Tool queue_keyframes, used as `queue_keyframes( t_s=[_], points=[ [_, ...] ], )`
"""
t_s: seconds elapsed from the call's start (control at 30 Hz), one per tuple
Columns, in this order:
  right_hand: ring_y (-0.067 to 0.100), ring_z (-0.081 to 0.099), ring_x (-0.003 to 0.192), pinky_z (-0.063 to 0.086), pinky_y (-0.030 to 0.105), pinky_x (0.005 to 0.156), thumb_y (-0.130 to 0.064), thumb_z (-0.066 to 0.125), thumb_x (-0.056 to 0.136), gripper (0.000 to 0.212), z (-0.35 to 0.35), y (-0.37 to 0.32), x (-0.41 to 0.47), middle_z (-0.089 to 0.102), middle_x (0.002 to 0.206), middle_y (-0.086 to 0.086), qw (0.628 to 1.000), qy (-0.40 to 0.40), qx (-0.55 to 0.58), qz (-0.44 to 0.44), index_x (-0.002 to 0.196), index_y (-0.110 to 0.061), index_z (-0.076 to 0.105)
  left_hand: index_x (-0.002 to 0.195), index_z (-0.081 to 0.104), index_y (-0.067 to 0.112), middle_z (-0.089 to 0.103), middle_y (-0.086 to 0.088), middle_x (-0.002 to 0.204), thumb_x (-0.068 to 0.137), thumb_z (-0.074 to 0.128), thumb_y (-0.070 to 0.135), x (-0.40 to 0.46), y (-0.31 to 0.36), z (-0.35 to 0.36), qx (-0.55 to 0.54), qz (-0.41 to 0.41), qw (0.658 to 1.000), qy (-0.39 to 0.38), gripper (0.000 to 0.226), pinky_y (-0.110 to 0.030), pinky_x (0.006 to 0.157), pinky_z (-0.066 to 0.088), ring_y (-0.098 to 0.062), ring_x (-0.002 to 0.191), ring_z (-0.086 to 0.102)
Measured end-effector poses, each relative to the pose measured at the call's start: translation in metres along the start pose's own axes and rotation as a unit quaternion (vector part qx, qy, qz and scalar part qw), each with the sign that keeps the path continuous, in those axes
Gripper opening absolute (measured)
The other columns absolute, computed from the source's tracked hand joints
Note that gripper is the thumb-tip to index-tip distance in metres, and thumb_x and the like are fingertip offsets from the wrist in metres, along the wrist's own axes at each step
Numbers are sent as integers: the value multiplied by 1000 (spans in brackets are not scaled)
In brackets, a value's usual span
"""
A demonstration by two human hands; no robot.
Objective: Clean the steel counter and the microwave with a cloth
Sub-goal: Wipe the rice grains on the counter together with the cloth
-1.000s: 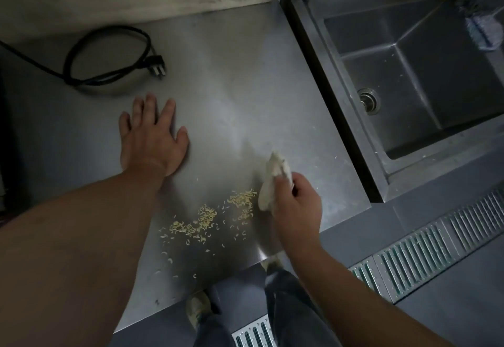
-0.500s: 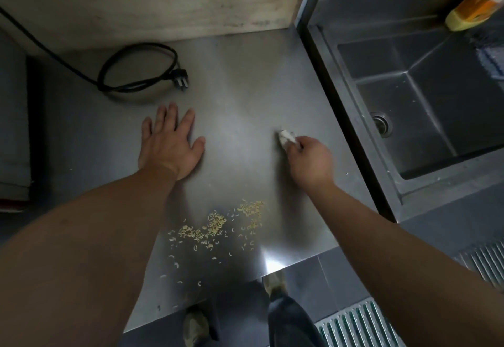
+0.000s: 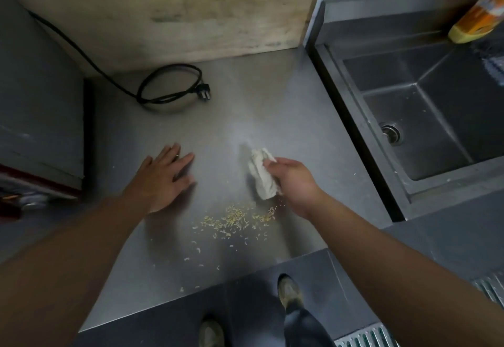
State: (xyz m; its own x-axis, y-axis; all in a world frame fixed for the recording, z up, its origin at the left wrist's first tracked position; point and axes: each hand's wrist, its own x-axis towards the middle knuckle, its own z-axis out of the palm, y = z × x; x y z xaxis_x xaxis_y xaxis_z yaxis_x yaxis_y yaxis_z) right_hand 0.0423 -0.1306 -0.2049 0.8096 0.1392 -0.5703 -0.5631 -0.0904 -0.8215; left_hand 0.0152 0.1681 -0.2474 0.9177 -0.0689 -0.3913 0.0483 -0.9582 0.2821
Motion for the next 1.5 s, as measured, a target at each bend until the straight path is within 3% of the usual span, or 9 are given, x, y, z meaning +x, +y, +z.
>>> queue_keyframes(
  t_s=[0.13,0.27,0.43,0.57,0.77,0.93,1.17,1.37,1.5],
  points=[
    [16,62,63,46,21,55,-20,61,96,18,0,-23,6,67,77,7,999,-26,47,2,92,-4,68,156,24,35,2,4,167,103,40,46,-32,-17,11,-26,-12,1000,1,57,-44,123,7,-13,153,-1],
    [16,60,64,47,25,60,-21,67,89,13,5,-32,24,63,69,-1,987,28,-145,-67,77,-15,66,153,36,27,19,3,165,103,42,42,-66,-35,24,-21,-41,998,32,53,-41,123,19,-17,152,19],
    [22,62,80,39,26,68,-40,55,93,20,30,-33,63,68,82,0,891,46,-416,-173,86,-24,65,144,52,21,43,-4,155,101,51,33,-112,-58,40,-1,-62,994,87,45,-41,117,33,-25,140,43],
    [28,63,89,44,30,70,-39,52,95,29,60,-25,72,68,94,7,839,38,-500,-212,95,-17,71,139,59,15,53,-10,146,97,40,37,-139,-71,52,18,-78,989,124,51,-42,112,37,-31,134,51],
    [20,57,102,42,25,87,-19,59,92,33,76,23,9,63,118,1,784,-81,-544,-288,124,-20,66,131,65,10,60,-14,138,96,27,41,-158,-79,76,30,-87,986,142,60,-46,108,40,-34,128,55],
    [13,60,88,47,26,82,-14,58,90,24,72,25,-7,67,103,-1,749,-185,-573,-277,110,-19,71,127,68,11,66,-10,131,97,31,33,-176,-95,74,59,-106,981,152,53,-43,108,36,-34,126,57],
    [19,59,77,32,20,63,-13,57,91,14,116,-28,43,64,83,-2,850,-12,-430,-304,99,-18,68,145,51,18,46,-12,151,103,13,50,-205,-120,82,52,-173,975,130,65,-48,111,33,-34,141,39],
    [38,62,99,45,36,78,-16,50,95,25,207,-58,98,69,107,17,809,19,-465,-360,116,-13,61,156,2,47,-5,5,167,97,10,61,-206,-129,88,53,-225,966,119,62,-52,122,4,-21,154,-6],
    [37,61,105,46,35,83,-15,52,93,26,266,-56,112,67,112,18,758,-17,-551,-348,117,-13,62,155,-5,46,-13,6,166,95,8,63,-205,-128,86,55,-230,965,115,64,-52,123,1,-20,153,-13]
  ],
)
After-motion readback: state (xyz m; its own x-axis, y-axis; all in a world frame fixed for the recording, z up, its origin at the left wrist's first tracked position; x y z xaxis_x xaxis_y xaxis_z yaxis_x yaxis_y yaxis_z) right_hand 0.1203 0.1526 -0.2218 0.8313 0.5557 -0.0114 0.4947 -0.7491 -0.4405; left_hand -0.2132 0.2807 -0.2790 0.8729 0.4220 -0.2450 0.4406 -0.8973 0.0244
